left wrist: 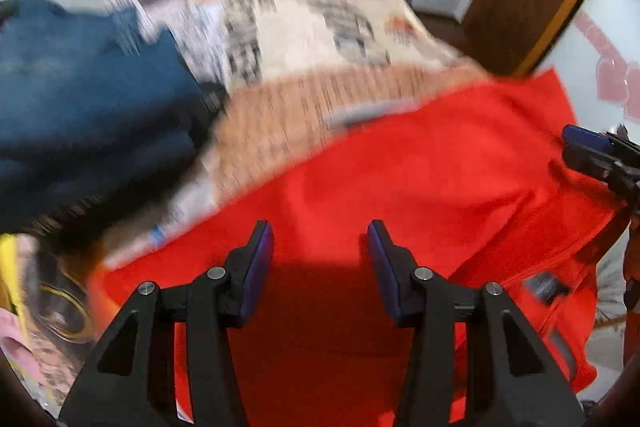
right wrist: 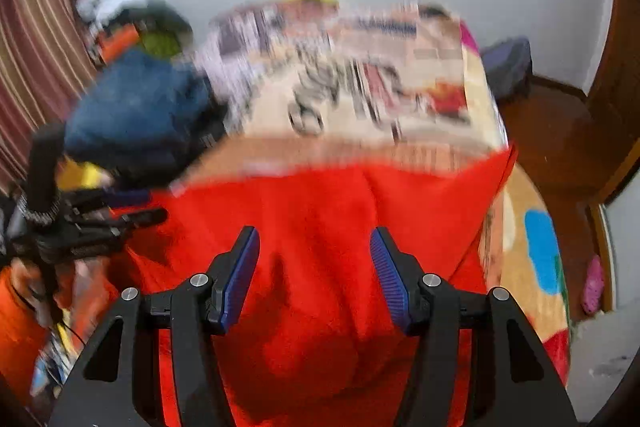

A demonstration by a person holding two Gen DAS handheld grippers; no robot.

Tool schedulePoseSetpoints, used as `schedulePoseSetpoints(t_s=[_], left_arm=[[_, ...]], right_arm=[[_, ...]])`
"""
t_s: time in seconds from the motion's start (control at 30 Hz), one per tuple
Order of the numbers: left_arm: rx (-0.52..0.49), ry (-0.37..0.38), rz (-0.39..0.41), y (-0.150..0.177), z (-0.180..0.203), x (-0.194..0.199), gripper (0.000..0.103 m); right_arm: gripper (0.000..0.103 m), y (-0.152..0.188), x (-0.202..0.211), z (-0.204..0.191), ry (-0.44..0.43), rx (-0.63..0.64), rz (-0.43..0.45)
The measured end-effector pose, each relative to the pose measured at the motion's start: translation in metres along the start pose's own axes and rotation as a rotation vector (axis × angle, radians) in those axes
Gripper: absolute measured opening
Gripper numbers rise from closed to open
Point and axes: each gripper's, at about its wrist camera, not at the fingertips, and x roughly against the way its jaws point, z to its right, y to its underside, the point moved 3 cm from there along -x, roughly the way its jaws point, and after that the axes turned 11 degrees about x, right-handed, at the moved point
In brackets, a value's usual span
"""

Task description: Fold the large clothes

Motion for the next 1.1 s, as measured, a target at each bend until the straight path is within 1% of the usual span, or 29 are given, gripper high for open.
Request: schedulePoseSetpoints(t_s=[0.03,0.1,0.13,0.2,0.27,0.37,0.43,0.5,0.57,0.63,0.7,0.77,0.87,0.93,1.03,1.1], left_arm=[[-0.024,-0.007,-0.016,0.007,0.003,-0.005,0.048],[-0.073,-0.016,-0.019,0.022,0.010,-0.006,0.048],[-0.092,-0.006,-0.023,0.030,0.015,-0.005,0.048],[-0.100,0.016,-0.026,0.042,0.022,-0.001,0.049],[-0.111,0.007,-0.004,0.054,0.028,0.006,0.054],[-0.119,-0.038,0.037,0.073,0.036,0.015,0.057],[-0.116,-0.054,0.061,0.082,0.040,0.020,0.061],[-0.119,-0.067,0.077,0.091,0.043,0.023,0.070],[-0.144,-0.096,0.101,0.100,0.047,0.025,0.072],[-0.176,-0.136,0.142,0.107,0.051,0.030,0.072],[-0.174,-0.146,0.138,0.106,0.048,0.033,0.073],[-0.131,-0.136,0.125,0.100,0.040,0.039,0.073],[-0.049,-0.140,0.153,0.087,0.021,0.052,0.073],[0.031,-0.159,0.192,0.075,0.000,0.065,0.074],[0.165,-0.181,0.241,0.060,-0.038,0.079,0.081],[0.257,-0.190,0.260,0.055,-0.065,0.084,0.082]], right_arm=[[0.054,0.007,-0.005,0.001,-0.005,0.005,-0.027],[0.054,0.029,-0.009,0.000,-0.014,0.025,-0.071],[0.054,0.036,-0.007,0.000,-0.015,0.037,-0.080],[0.054,0.051,0.003,-0.004,0.001,0.070,-0.060],[0.056,0.061,0.014,-0.006,0.017,0.083,-0.046],[0.059,0.071,0.023,-0.003,-0.005,0.042,-0.048],[0.061,0.076,0.025,0.000,-0.008,0.016,-0.048],[0.063,0.081,0.025,0.002,-0.011,-0.010,-0.051],[0.064,0.082,0.024,0.004,-0.020,-0.034,-0.050],[0.064,0.083,0.026,0.004,-0.020,-0.047,-0.052],[0.064,0.082,0.029,0.003,-0.013,-0.047,-0.058],[0.064,0.078,0.033,0.003,-0.006,-0.040,-0.060],[0.064,0.069,0.044,0.004,0.013,-0.024,-0.029],[0.064,0.062,0.055,0.009,0.036,-0.025,0.014],[0.064,0.048,0.069,0.025,0.060,-0.070,0.087],[0.068,0.040,0.073,0.038,0.062,-0.119,0.119]])
